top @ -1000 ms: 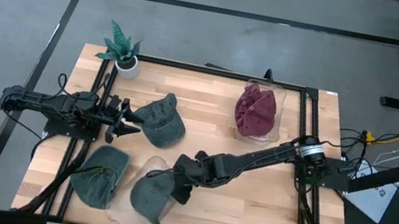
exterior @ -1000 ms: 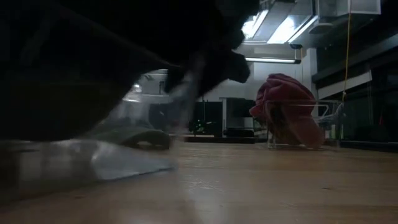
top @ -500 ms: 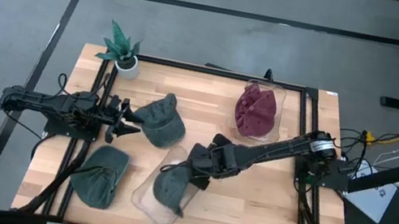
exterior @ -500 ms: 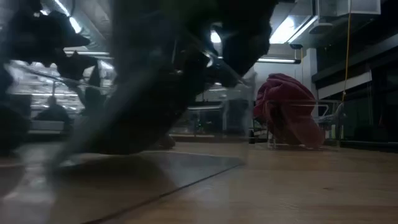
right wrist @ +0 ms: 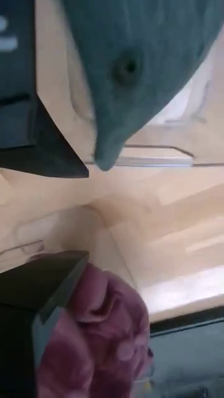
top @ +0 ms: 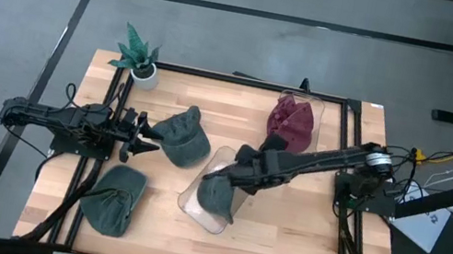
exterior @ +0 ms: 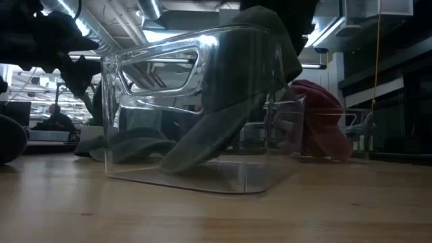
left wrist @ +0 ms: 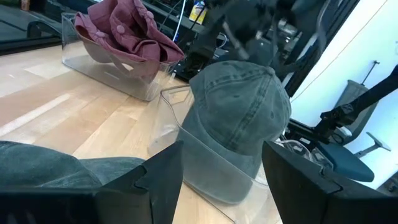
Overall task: Pick & Place hat
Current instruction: Put the top right black cap into the bottom transparent bin
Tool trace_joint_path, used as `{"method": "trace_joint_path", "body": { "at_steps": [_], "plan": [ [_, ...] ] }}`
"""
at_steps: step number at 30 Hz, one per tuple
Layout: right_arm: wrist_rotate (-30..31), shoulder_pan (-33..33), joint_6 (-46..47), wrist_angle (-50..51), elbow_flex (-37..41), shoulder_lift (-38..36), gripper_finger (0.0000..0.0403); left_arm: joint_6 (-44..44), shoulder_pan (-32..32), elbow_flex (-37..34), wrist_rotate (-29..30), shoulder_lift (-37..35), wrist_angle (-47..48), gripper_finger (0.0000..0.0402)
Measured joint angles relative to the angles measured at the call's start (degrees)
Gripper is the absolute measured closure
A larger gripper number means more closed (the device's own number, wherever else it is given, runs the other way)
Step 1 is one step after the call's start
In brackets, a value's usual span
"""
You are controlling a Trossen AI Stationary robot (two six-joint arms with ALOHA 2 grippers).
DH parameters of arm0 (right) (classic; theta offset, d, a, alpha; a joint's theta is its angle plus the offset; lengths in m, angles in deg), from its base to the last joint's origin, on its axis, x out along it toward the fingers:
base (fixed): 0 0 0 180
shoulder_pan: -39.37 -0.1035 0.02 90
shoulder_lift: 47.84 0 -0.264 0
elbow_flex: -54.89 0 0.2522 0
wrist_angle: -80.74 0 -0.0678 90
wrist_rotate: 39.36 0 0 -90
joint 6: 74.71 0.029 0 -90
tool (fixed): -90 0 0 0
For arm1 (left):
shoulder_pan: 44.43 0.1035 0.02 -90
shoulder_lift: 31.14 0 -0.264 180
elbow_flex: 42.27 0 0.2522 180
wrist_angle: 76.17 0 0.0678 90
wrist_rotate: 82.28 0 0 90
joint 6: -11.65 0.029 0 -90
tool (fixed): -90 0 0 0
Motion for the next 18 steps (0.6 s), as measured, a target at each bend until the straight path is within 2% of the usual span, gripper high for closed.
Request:
{"method": "trace_joint_path", "body": {
  "at_steps": [9, 18],
  "plan": [
    [-13.3, -1.1, 13.7, -0.1, 0.0, -11.6, 0.0203, 0.0, 0.0, 0.0, 0.0, 0.0, 0.0, 0.0192],
    [-17.6, -11.0, 0.9, -9.5, 0.0, -13.2, 0.0204, 0.0, 0.0, 0.0, 0.0, 0.0, 0.0, 0.0192]
  ]
}}
